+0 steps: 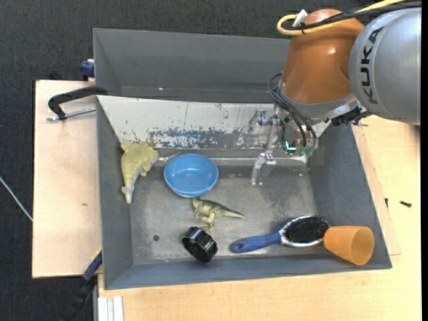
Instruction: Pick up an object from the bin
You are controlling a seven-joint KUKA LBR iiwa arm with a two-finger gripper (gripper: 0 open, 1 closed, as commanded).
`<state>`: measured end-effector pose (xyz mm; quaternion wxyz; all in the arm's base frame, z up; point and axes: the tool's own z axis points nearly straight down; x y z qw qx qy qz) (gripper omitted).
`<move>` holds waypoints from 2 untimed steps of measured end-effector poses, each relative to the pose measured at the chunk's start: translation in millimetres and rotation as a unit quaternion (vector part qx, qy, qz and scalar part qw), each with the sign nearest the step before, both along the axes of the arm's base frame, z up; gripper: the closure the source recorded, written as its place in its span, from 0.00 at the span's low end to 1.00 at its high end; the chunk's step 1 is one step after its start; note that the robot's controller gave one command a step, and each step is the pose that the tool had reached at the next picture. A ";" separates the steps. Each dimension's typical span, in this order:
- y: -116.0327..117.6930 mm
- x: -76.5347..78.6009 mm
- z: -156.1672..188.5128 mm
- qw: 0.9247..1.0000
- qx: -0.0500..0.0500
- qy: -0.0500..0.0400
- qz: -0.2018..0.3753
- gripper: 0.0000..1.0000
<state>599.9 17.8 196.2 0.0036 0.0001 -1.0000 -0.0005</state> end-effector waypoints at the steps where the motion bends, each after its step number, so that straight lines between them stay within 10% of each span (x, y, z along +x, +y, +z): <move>1: 35.8 -8.4 -117.3 0.999 -0.001 -0.004 0.047 0.00; 2: 57.1 -36.6 -120.8 0.998 -0.001 -0.013 0.062 0.00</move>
Offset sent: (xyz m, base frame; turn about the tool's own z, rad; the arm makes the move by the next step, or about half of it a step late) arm -0.0102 0.0355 -0.1180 -0.0915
